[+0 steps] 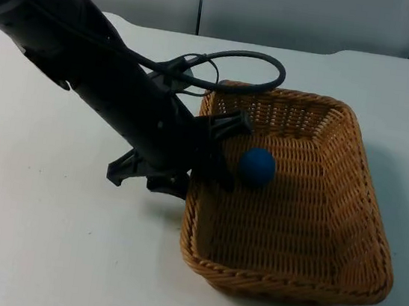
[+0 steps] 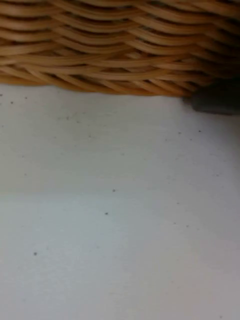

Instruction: Pick up the basket with the left hand and place the ball into the basket with the right hand.

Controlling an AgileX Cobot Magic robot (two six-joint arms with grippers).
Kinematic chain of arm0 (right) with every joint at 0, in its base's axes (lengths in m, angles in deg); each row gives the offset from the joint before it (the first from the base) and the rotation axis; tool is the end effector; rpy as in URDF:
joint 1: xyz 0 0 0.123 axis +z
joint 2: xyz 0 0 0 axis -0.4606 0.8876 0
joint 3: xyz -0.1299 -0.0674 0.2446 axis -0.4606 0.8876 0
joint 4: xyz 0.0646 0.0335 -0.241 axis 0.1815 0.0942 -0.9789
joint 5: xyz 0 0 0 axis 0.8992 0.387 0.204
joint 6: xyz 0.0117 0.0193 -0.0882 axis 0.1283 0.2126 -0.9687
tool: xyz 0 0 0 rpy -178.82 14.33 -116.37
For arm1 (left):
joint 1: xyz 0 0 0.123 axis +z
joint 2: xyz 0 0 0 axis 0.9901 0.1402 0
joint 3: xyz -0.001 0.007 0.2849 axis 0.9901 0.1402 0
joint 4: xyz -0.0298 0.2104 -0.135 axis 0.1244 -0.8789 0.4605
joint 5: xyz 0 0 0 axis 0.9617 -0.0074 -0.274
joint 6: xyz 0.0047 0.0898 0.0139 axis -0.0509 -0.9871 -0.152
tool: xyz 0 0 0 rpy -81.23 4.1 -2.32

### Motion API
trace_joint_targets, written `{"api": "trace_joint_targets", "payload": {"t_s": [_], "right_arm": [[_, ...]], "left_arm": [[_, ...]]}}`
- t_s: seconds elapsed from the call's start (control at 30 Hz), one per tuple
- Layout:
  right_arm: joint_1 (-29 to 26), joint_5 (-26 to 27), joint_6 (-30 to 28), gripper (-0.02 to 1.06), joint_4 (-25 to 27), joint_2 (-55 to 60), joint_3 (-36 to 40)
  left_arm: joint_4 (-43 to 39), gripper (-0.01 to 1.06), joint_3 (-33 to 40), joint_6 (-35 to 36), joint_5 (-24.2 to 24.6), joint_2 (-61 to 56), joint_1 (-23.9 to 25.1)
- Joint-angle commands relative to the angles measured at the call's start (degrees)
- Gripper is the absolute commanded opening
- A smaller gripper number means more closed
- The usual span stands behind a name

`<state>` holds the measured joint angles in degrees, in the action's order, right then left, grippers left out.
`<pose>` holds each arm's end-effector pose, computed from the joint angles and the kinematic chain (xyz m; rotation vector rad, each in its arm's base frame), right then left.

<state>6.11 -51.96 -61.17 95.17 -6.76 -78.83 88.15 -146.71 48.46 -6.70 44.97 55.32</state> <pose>0.1146 0.0882 0.3485 -0.7777 2.0986 0.4086 0.3455 -0.2226 0.0784 -0.0915 2.8385 -0.9911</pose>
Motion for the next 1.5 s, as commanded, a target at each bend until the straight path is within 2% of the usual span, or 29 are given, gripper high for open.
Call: {"api": "trace_joint_targets", "payload": {"t_s": [0.0, 0.03, 0.07, 0.13, 0.37, 0.53, 0.7, 0.73, 0.87, 0.9, 1.03, 1.1, 1.23, 1.37, 1.47], "right_arm": [[0.3, 0.2, 0.0, 0.76, -0.5, -0.3, 0.2], [0.3, 0.2, -0.1, 0.76, -0.5, -0.3, 0.2], [0.3, 0.2, -0.1, 0.76, -0.5, -0.3, 0.2], [0.3, 0.2, -0.1, 0.76, -0.5, -0.3, 0.2], [0.3, 0.2, 0.0, 0.76, -0.5, -0.3, 0.2], [0.3, 0.5, 0.0, 0.76, -0.5, -0.3, 0.2], [0.3, 1.7, 0.0, 0.76, -1.9, -0.3, 0.2], [0.3, 1.7, 0.0, 0.76, -1.9, -0.3, 0.2], [0.3, 2.1, 0.0, 0.76, -1.9, -0.3, 0.2], [0.3, 2.1, 0.0, 0.76, -1.9, -0.3, 0.2], [0.3, 3.0, -0.2, 0.76, -1.9, -0.3, 0.2], [0.3, 3.0, -0.4, 0.76, -1.9, -0.3, 0.2], [0.3, 3.0, -0.4, 0.76, -1.9, -0.5, 0.2], [0.3, 3.0, -0.1, 0.76, -3.2, -2.9, 0.2], [0.3, 2.7, -0.2, 0.76, -3.7, -5.1, 0.2]], "left_arm": [[0.4, 0.58, -0.1, 0.0, 1.3, -0.3, -0.5], [0.1, 0.65, -0.1, 0.0, 1.4, -0.5, -0.5], [0.1, 0.65, -0.1, 0.0, 1.4, -0.5, -0.5], [-0.9, 0.73, -0.1, -0.8, 1.7, -1.2, -0.2], [-3.5, 0.73, -0.1, -1.7, 1.9, -4.6, 1.6], [-8.0, 0.73, -0.1, -1.5, 5.2, -8.3, 4.2], [-17.0, 0.73, -0.1, 2.4, 11.3, -16.1, 8.9], [-17.0, 0.73, -0.1, 2.4, 11.3, -16.1, 8.9], [-27.3, 0.73, -0.1, 6.9, 12.3, -25.2, 11.1], [-27.3, 0.73, -0.1, 6.9, 12.3, -25.2, 11.1], [-39.0, 0.73, 0.0, 11.9, 13.6, -35.7, 10.9], [-39.7, 0.73, 0.3, 12.0, 15.2, -39.3, 10.9], [-39.5, 0.73, 4.2, 12.0, 13.7, -48.3, 10.9], [-39.7, 0.73, 13.8, 11.6, 8.6, -63.2, 10.9], [-40.4, 0.73, 18.9, 11.6, 7.3, -71.4, 10.9]]}}
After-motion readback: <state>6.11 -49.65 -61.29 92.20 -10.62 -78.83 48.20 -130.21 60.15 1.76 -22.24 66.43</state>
